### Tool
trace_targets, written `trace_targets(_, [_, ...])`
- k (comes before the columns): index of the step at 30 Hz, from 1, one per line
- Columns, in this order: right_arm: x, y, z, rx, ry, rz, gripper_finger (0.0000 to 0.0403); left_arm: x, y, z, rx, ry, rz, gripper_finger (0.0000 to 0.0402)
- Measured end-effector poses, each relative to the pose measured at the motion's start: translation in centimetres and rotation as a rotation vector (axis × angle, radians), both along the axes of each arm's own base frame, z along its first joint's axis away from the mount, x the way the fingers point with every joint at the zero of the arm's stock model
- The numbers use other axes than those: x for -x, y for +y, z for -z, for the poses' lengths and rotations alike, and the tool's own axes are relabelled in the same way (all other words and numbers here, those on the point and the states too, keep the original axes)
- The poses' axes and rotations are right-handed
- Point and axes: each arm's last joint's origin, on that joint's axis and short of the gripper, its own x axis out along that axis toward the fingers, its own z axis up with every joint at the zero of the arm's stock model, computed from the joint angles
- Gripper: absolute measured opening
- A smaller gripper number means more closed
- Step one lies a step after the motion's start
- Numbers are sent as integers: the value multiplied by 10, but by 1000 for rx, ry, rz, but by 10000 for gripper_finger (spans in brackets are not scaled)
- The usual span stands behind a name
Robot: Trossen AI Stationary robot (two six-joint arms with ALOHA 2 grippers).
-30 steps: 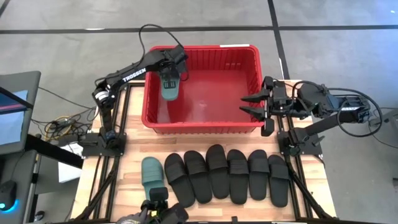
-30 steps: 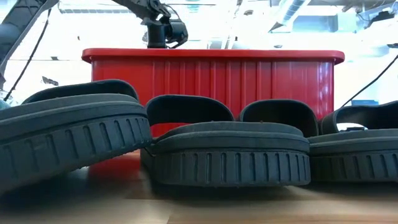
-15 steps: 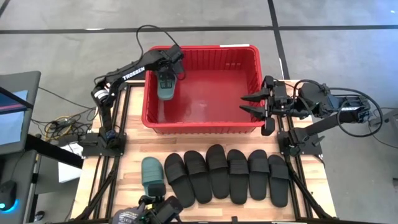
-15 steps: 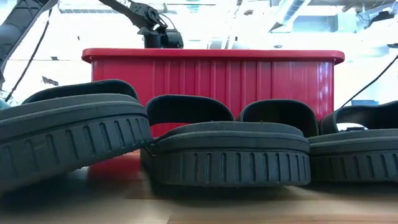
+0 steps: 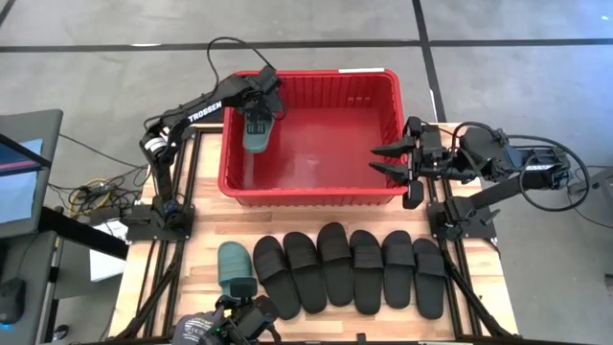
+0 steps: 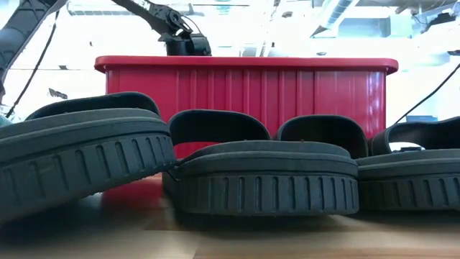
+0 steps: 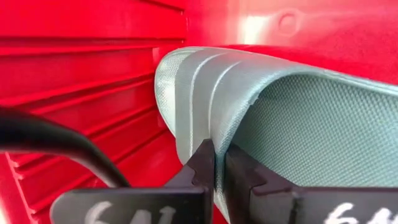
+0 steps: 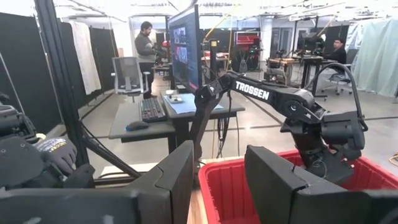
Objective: Pick and place slides into bin
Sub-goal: Put the green slide into the red bin
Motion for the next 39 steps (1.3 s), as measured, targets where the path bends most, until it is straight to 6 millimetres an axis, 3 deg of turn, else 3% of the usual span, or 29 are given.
trace_targets(27, [0, 0, -1, -4, -13, 0, 132, 10, 10, 1, 56, -57, -10, 0])
trace_targets(39, [0, 0, -1, -4, -13, -2, 132, 2, 18, 29, 103, -10, -91, 0])
